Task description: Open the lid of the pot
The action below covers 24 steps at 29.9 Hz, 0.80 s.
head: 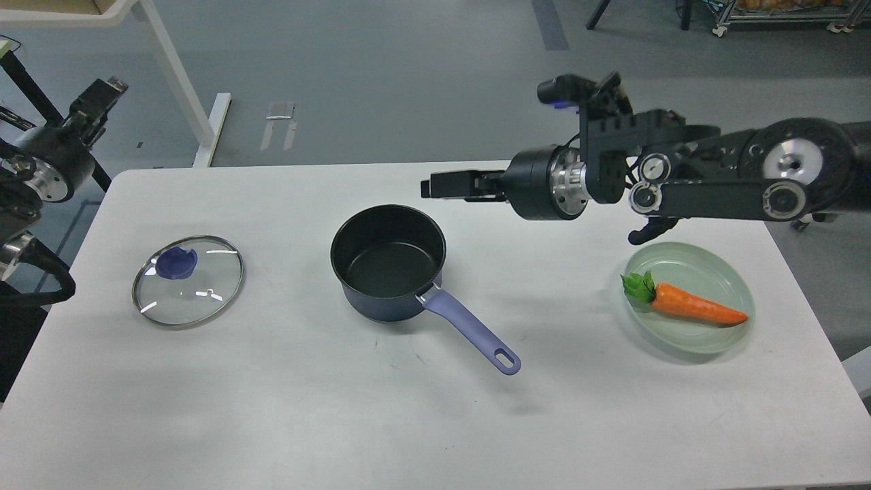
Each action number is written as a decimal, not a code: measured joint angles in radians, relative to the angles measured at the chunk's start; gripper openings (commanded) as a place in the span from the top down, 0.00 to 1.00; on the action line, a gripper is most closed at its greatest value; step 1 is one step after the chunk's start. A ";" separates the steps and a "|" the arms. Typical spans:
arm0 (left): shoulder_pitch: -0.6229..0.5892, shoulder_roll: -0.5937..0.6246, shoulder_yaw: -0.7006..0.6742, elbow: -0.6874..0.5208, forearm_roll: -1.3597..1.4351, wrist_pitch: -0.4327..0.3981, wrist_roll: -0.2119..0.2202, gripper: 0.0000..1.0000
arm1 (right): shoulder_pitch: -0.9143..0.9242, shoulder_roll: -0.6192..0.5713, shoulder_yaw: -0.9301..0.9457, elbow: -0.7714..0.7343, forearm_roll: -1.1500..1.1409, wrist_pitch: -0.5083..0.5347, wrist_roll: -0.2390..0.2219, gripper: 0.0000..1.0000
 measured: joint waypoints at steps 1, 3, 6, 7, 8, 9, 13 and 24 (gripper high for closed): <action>0.000 -0.010 -0.023 0.000 -0.039 -0.021 0.000 0.01 | -0.056 -0.027 0.086 -0.020 0.001 0.000 0.000 0.01; 0.002 -0.038 -0.081 0.002 -0.098 -0.055 0.000 0.01 | -0.182 -0.057 0.264 -0.062 0.001 0.000 0.000 0.01; 0.013 -0.091 -0.174 0.008 -0.149 -0.076 0.000 0.01 | -0.401 -0.064 0.563 -0.130 0.001 0.001 0.000 0.01; 0.018 -0.107 -0.199 0.011 -0.161 -0.079 0.000 0.01 | -0.462 -0.061 0.649 -0.147 0.001 0.002 0.000 0.01; 0.024 -0.125 -0.227 0.017 -0.175 -0.082 0.000 0.01 | -0.530 -0.053 0.745 -0.165 0.002 0.002 0.000 0.01; 0.030 -0.142 -0.251 0.025 -0.190 -0.086 0.000 0.01 | -0.593 -0.038 0.833 -0.181 0.002 0.002 0.000 0.01; 0.039 -0.207 -0.340 0.073 -0.265 -0.103 0.005 0.01 | -0.762 0.055 1.105 -0.246 0.003 0.000 0.000 0.01; 0.069 -0.340 -0.464 0.094 -0.442 -0.212 0.030 0.01 | -0.869 0.229 1.332 -0.501 0.319 0.005 0.017 0.01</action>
